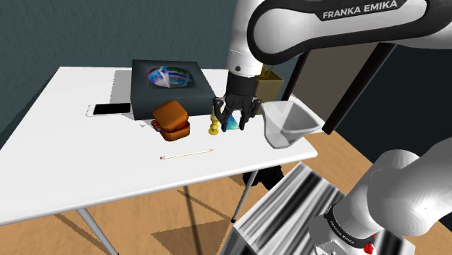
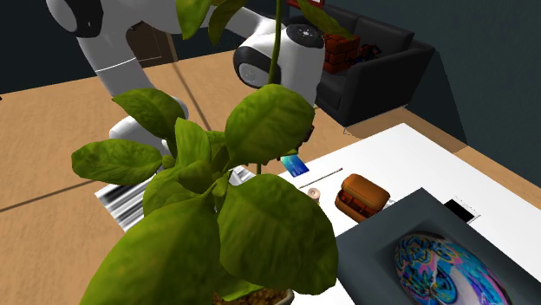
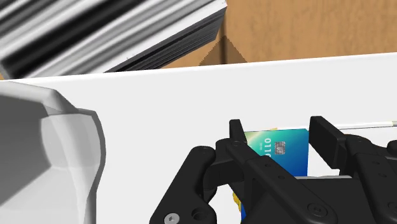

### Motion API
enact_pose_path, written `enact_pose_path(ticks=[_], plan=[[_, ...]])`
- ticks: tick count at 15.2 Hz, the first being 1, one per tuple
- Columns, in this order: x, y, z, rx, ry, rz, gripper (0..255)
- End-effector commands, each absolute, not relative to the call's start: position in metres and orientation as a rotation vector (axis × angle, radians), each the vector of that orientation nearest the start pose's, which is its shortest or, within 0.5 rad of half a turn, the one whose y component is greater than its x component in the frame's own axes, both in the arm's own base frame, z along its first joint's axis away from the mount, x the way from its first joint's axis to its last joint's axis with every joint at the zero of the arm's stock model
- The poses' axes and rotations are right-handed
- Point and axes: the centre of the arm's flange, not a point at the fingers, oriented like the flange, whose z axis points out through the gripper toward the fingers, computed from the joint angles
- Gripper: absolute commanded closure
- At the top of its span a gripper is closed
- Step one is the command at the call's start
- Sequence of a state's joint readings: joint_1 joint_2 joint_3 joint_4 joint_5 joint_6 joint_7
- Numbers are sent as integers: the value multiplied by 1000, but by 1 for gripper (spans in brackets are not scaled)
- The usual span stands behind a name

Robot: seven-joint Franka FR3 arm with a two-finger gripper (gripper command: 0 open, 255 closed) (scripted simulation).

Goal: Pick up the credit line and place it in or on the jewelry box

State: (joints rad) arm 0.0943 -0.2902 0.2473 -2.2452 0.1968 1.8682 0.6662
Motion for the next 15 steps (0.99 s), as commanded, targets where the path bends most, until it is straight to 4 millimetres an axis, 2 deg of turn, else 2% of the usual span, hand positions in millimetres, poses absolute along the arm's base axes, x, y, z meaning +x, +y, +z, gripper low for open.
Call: enact_pose_path(ticks=[1, 6, 15], plan=[[423, 172, 484, -3015, 618, 211, 255], [423, 172, 507, -3015, 618, 211, 255], [528, 228, 514, -3015, 618, 211, 255]])
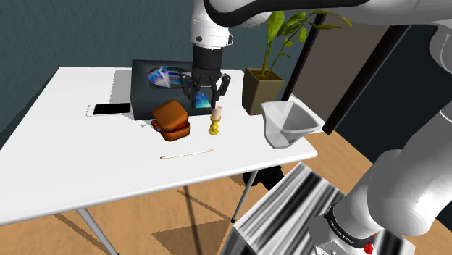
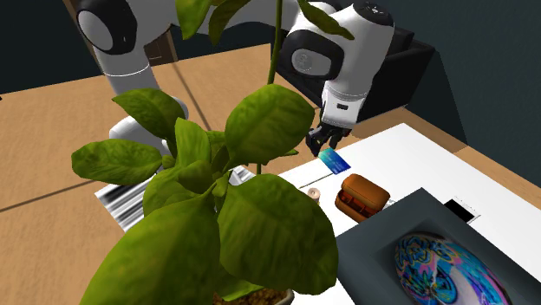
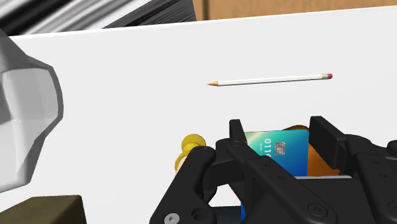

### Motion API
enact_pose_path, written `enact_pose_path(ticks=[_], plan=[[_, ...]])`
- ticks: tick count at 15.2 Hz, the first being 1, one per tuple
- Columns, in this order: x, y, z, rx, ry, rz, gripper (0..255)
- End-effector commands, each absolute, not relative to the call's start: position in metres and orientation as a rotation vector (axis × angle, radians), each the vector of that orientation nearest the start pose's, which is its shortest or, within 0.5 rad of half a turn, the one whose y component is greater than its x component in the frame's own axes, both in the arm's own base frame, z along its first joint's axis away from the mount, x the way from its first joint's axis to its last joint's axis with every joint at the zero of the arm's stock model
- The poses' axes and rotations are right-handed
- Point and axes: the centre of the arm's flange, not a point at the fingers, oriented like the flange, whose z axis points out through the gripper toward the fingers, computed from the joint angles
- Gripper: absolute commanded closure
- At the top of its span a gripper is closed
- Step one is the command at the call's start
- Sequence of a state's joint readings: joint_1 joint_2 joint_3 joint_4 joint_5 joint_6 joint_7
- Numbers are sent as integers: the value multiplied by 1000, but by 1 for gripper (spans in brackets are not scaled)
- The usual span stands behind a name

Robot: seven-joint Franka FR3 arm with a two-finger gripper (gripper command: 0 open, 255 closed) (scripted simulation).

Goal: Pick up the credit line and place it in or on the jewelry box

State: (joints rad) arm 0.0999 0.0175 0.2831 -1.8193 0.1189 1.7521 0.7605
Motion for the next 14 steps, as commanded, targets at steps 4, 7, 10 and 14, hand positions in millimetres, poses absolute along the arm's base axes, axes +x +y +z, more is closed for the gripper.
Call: enact_pose_path(ticks=[4, 7, 10, 14], plan=[[575, 252, 517, -3015, 618, 211, 255], [614, 273, 520, -3015, 618, 211, 255], [614, 273, 504, -3015, 618, 211, 255], [614, 273, 483, -3015, 618, 211, 255]])
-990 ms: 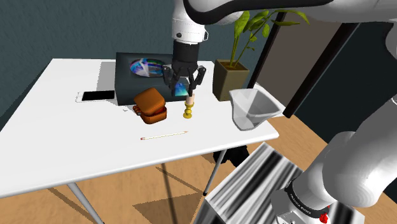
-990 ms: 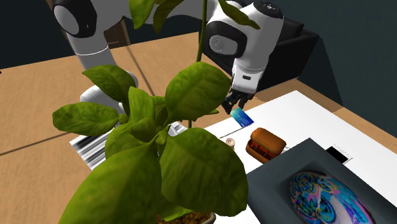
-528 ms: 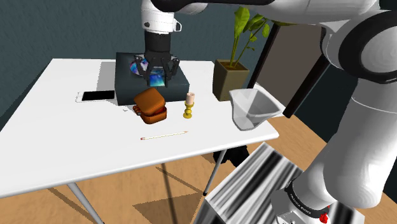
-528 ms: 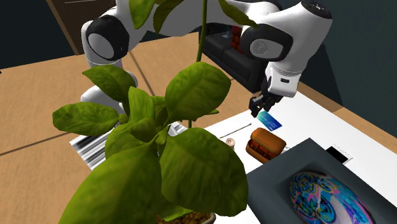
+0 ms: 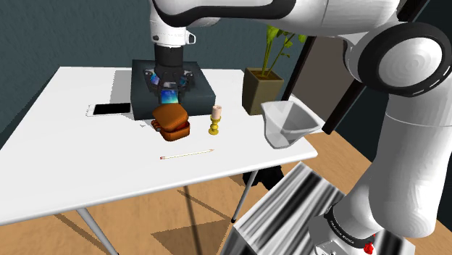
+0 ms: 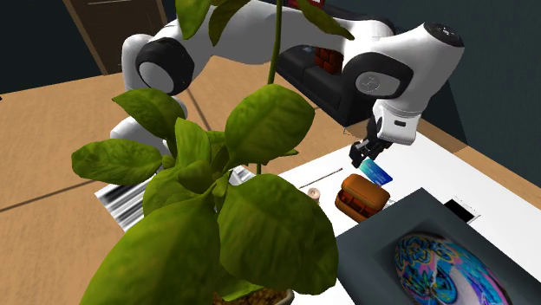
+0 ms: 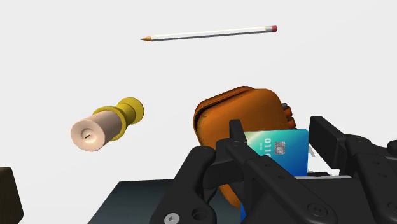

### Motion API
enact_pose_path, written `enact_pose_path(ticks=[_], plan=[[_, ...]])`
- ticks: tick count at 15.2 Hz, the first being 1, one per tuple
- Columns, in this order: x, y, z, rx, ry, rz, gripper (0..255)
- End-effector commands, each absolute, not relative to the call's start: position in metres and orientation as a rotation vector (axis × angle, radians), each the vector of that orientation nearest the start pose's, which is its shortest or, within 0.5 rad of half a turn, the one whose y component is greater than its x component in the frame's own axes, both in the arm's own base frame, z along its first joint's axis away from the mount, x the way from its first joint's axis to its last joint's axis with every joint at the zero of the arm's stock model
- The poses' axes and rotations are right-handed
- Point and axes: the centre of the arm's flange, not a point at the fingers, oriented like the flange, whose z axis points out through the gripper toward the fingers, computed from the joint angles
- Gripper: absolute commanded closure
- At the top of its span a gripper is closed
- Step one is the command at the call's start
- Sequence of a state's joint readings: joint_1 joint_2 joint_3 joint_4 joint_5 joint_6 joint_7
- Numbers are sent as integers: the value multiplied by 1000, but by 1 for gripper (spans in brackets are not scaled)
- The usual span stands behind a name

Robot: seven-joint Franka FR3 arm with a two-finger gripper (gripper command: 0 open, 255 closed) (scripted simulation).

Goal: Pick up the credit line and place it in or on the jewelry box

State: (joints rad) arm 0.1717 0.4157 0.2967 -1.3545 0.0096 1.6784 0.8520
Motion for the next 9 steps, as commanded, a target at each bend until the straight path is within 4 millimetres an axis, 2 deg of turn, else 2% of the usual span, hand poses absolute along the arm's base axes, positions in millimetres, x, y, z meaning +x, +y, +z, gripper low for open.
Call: enact_pose_path(ticks=[1, 9], plan=[[614, 273, 477, -3015, 618, 211, 255], [614, 273, 437, -3015, 618, 211, 255]])
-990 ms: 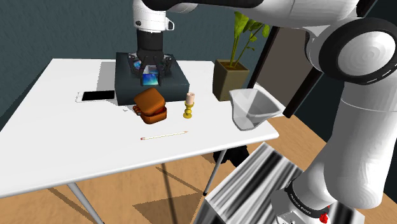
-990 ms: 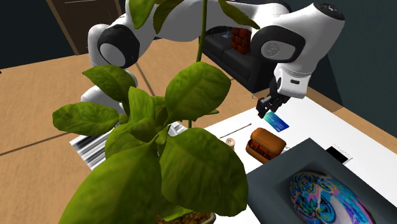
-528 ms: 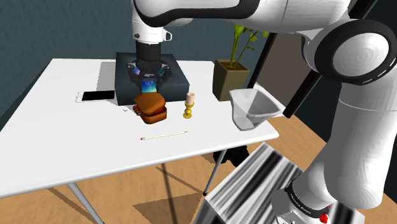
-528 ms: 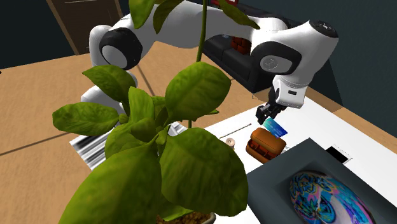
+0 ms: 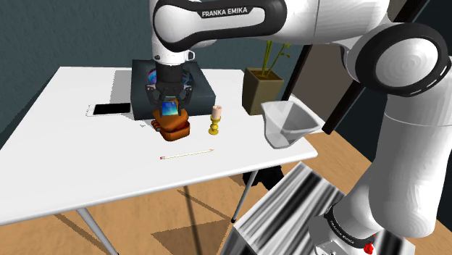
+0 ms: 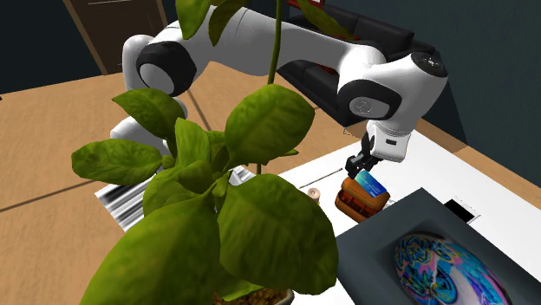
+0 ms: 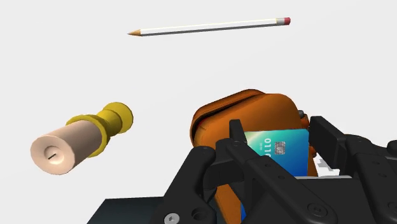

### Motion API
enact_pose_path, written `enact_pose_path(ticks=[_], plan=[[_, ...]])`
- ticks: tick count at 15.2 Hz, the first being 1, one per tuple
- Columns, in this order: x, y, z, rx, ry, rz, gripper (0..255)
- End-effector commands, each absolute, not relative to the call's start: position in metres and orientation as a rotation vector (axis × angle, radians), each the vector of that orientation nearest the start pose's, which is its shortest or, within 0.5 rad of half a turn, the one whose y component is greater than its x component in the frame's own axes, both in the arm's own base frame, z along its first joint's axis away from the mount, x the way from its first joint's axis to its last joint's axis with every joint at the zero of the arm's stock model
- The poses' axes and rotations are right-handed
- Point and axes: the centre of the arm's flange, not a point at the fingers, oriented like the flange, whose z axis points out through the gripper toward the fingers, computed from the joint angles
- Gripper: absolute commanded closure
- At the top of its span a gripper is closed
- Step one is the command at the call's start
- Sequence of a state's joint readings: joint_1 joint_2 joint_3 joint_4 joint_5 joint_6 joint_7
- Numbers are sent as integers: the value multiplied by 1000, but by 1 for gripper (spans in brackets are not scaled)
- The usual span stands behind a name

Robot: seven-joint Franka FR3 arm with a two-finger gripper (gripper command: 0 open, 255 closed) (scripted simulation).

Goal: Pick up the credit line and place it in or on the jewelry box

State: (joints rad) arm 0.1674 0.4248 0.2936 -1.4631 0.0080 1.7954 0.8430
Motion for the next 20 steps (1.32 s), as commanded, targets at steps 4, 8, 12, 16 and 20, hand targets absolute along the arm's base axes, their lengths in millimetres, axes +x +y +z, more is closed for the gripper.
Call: enact_pose_path(ticks=[4, 8, 12, 16, 20], plan=[[614, 273, 437, -3015, 618, 211, 255], [614, 273, 437, -3015, 618, 211, 0], [614, 273, 437, -3015, 618, 211, 0], [619, 270, 476, -3015, 618, 211, 0], [620, 269, 487, -3015, 618, 211, 0]])
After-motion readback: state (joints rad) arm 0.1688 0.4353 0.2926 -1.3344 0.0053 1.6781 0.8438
